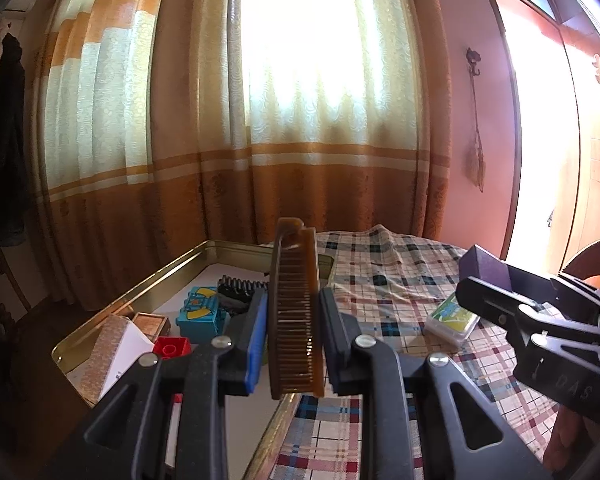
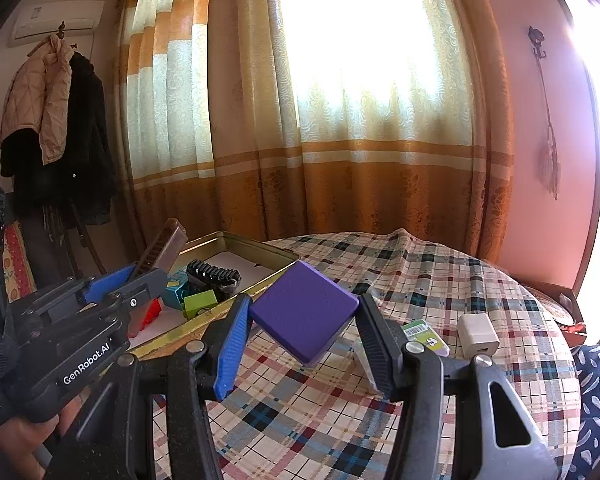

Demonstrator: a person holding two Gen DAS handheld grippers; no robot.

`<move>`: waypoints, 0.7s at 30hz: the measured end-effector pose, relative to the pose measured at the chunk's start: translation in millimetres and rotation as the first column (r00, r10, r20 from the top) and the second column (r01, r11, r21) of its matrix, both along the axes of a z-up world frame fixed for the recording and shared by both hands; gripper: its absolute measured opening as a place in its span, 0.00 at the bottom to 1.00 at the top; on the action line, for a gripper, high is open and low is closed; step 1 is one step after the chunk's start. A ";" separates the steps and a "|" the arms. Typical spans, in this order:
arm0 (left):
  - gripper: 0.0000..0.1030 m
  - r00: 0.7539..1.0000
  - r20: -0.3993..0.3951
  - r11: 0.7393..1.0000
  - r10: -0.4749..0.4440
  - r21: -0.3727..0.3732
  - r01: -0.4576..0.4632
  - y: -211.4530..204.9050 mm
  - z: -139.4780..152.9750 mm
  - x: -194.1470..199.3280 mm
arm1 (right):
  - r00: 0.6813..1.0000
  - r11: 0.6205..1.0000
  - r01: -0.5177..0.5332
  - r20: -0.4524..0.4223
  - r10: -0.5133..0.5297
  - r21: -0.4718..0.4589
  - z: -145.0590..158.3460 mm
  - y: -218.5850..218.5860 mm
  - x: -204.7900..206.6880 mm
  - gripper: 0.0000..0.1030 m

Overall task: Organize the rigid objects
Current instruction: 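Carry the comb and purple cube together over the tin tray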

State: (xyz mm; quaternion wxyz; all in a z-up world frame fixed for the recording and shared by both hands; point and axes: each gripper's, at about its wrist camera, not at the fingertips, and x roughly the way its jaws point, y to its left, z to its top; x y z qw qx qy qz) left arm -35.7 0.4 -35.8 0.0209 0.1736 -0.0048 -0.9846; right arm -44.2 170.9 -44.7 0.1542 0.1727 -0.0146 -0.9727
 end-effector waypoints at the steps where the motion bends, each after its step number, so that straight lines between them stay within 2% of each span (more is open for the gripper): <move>1: 0.23 1.000 -0.001 1.000 0.002 0.001 -0.002 0.1 -0.1 0.3 | 1.000 1.000 -0.003 0.000 0.003 0.000 -0.2 -1.4 -0.2 0.54; 21: 0.23 0.998 0.000 0.998 0.063 0.016 -0.063 -23.1 -1.4 -0.3 | 0.998 0.998 -0.056 0.010 0.056 -0.007 -0.2 -27.2 -3.1 0.54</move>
